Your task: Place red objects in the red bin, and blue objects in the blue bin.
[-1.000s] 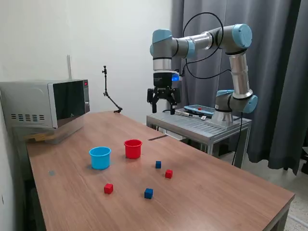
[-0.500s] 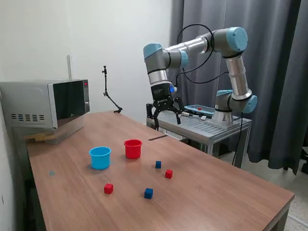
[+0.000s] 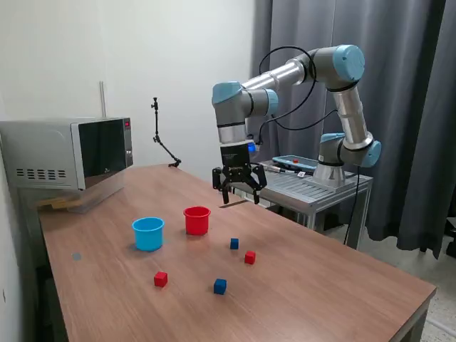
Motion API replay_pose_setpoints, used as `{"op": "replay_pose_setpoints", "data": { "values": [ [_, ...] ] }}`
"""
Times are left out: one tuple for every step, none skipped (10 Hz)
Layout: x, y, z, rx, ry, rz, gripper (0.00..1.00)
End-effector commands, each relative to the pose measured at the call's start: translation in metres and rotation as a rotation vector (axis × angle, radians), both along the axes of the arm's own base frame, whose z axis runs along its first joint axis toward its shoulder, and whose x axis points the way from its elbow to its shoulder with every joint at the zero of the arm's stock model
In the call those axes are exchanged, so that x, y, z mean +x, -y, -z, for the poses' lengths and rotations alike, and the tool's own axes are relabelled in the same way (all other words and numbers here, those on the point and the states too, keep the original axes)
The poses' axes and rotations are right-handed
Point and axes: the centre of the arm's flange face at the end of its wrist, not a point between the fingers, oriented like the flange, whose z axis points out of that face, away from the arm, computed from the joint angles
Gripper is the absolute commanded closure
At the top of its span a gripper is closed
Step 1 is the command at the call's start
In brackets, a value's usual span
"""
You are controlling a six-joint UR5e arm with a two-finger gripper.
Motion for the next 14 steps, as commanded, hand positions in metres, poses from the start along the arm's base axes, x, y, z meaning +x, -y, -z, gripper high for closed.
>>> {"op": "replay_pose_setpoints", "data": {
  "values": [
    [-0.004, 0.005, 0.003, 0.078, -0.031, 0.067, 0.0],
    [-0.003, 0.018, 0.005, 0.087, -0.039, 0.052, 0.0],
    [-0.005, 0.024, 0.009, 0.119, -0.066, 0.062, 0.0],
    [-0.004, 0.024, 0.011, 0.164, -0.071, 0.076, 0.0],
    [-0.004, 0.03, 0.015, 0.174, -0.067, 0.068, 0.0],
    [-0.002, 0.031, 0.019, 0.174, -0.073, 0.053, 0.0],
    [0.0, 0.031, 0.023, 0.171, -0.066, 0.045, 0.0],
    [0.0, 0.03, 0.024, 0.168, -0.064, 0.025, 0.0],
    [0.001, 0.03, 0.028, 0.163, -0.06, 0.023, 0.0],
    [0.0, 0.032, 0.037, 0.125, -0.05, 0.015, 0.0],
    [-0.002, 0.034, 0.039, 0.099, -0.05, -0.003, 0.0],
    [-0.003, 0.035, 0.048, 0.098, -0.038, -0.004, 0.0],
    [-0.004, 0.035, 0.061, 0.1, -0.018, 0.005, 0.0],
    [-0.004, 0.036, 0.066, 0.104, -0.008, 0.013, 0.0]
  ]
}}
